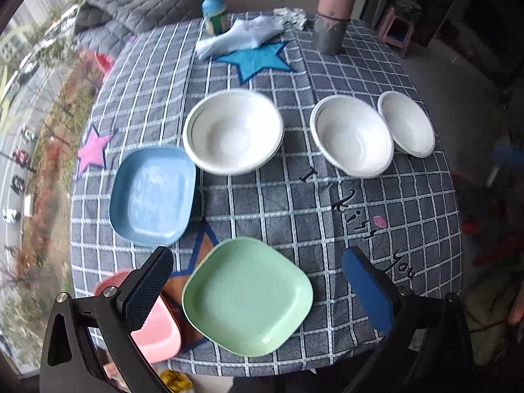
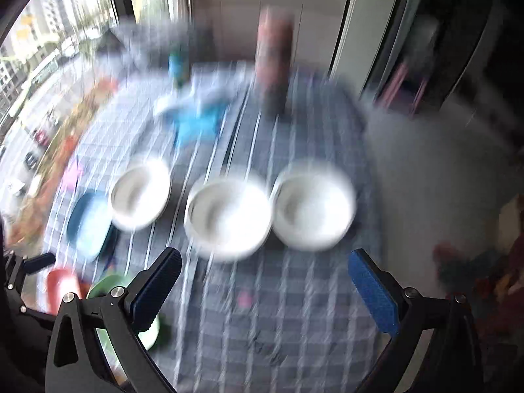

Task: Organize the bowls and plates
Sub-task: 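Raise both tools and swing them toward the mint green square plate, then lower the right gripper onto the green plate rim while the left gripper grips it too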

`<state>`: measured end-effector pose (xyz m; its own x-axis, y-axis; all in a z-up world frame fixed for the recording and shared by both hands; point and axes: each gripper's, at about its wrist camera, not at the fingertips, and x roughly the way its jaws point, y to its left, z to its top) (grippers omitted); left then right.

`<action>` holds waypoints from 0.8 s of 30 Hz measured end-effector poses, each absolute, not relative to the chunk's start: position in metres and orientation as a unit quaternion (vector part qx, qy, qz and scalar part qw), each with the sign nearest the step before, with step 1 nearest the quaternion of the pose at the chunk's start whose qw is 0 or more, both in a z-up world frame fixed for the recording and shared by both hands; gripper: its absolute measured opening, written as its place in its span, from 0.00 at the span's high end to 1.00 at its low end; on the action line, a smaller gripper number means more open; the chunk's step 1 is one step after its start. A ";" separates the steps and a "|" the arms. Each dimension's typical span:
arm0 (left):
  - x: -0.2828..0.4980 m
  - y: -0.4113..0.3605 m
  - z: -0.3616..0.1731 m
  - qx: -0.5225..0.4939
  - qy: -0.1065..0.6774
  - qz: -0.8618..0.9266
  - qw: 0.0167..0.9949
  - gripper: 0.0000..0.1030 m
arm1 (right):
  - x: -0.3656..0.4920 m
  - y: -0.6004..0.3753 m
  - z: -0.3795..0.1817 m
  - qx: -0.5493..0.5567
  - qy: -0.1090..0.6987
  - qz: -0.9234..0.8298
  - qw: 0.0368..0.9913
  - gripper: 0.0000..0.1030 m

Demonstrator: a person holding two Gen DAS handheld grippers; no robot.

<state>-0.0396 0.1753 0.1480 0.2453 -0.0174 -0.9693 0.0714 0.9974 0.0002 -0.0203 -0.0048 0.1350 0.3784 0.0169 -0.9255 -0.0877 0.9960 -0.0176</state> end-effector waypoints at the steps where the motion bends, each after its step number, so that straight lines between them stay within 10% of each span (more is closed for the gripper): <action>1: -0.042 0.177 0.147 0.019 0.615 -0.026 0.788 0.00 | -0.019 -0.002 0.117 -0.017 0.599 0.051 0.799 0.01; 24: -0.077 0.217 0.117 -0.017 0.643 -0.002 0.766 0.00 | -0.064 0.059 0.065 -0.080 0.661 0.102 0.739 0.01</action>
<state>-0.0768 0.2167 0.1167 0.1743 -0.0259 -0.9844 -0.0188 0.9994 -0.0296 -0.0636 0.0592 0.0648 0.1046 0.0452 -0.9935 -0.2570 0.9663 0.0169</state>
